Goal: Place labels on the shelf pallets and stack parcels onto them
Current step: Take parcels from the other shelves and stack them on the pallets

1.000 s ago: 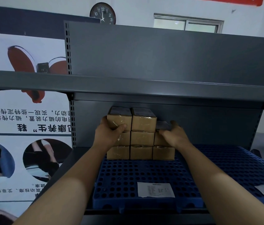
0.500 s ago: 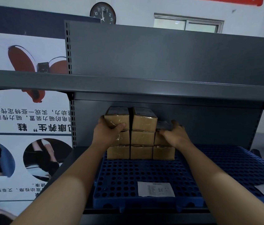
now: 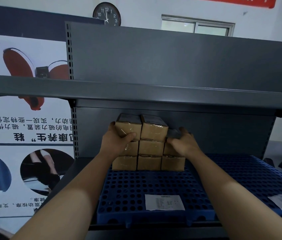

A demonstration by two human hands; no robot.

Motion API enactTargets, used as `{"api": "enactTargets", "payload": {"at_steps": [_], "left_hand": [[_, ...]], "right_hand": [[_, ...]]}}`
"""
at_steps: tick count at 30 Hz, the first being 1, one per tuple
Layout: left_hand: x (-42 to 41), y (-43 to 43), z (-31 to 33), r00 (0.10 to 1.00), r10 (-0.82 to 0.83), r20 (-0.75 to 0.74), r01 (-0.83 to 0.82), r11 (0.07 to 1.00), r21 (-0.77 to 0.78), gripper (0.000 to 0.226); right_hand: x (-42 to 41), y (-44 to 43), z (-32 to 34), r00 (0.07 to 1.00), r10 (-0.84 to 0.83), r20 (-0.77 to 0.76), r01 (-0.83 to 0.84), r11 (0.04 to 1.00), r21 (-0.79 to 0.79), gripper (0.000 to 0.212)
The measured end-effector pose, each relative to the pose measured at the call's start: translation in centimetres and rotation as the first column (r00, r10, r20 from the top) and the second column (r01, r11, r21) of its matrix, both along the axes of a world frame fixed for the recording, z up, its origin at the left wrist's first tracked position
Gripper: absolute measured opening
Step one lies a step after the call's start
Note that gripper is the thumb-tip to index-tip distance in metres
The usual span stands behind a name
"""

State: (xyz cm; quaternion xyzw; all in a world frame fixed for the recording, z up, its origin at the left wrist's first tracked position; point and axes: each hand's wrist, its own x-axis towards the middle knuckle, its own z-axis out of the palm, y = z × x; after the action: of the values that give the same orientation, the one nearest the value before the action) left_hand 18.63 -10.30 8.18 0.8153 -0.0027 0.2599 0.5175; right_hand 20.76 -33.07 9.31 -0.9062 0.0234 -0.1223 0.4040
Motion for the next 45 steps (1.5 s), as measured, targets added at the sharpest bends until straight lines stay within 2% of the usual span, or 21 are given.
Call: {"api": "enactTargets", "payload": {"at_steps": [6, 11, 17, 24, 29, 31, 33, 35, 37, 40, 45], "left_hand": [[0.2, 0.4, -0.2, 1.000, 0.021, -0.007, -0.021, 1.000, -0.007, 0.076], [0.0, 0.4, 0.0, 0.998, 0.026, -0.050, -0.026, 1.000, 0.001, 0.097], [0.0, 0.7, -0.1, 0.997, 0.031, -0.066, -0.031, 0.999, -0.011, 0.101], [-0.5, 0.6, 0.0, 0.999, 0.031, -0.028, -0.032, 0.999, -0.017, 0.098], [-0.7, 0.7, -0.1, 0.999, 0.025, -0.038, -0.025, 1.000, -0.014, 0.099], [-0.7, 0.7, -0.1, 0.999, 0.029, -0.044, -0.029, 1.000, -0.005, 0.099], [-0.8, 0.7, -0.1, 0.998, 0.032, -0.049, -0.032, 0.999, -0.001, 0.098], [-0.9, 0.7, 0.0, 0.999, 0.031, -0.042, -0.031, 0.999, 0.006, 0.093], [-1.0, 0.6, 0.0, 0.999, 0.032, -0.019, -0.032, 0.999, 0.015, 0.082], [-1.1, 0.4, 0.0, 0.999, 0.034, -0.009, -0.033, 0.999, 0.016, 0.068], [-1.1, 0.5, -0.2, 1.000, 0.024, -0.011, -0.023, 1.000, 0.013, 0.066]], "right_hand": [[-0.1, 0.0, 0.1, 1.000, -0.004, -0.008, 0.004, 1.000, -0.006, 0.083], [-0.2, 0.3, 0.3, 1.000, -0.012, -0.005, 0.012, 1.000, -0.028, 0.085], [-0.9, 0.6, 0.7, 1.000, 0.001, 0.027, 0.002, 0.997, -0.083, 0.080], [-1.4, 1.0, 1.3, 0.998, 0.049, 0.041, -0.043, 0.991, -0.127, 0.083], [-2.2, 0.8, 1.5, 0.999, 0.047, -0.024, -0.049, 0.991, -0.123, 0.075], [-2.1, 0.4, 1.1, 0.997, 0.031, -0.071, -0.038, 0.995, -0.096, 0.083], [-1.5, -0.1, 0.6, 0.997, 0.038, -0.068, -0.041, 0.998, -0.046, 0.082], [-1.3, -0.2, 0.3, 0.997, 0.053, -0.055, -0.053, 0.999, -0.008, 0.081], [-1.7, 0.0, 0.5, 0.998, 0.047, -0.046, -0.047, 0.999, 0.003, 0.089], [-1.9, 0.2, 0.4, 0.998, 0.040, -0.055, -0.039, 0.999, 0.004, 0.086], [-1.4, -0.1, -0.1, 0.998, 0.034, -0.056, -0.037, 0.998, -0.056, 0.090]]}}
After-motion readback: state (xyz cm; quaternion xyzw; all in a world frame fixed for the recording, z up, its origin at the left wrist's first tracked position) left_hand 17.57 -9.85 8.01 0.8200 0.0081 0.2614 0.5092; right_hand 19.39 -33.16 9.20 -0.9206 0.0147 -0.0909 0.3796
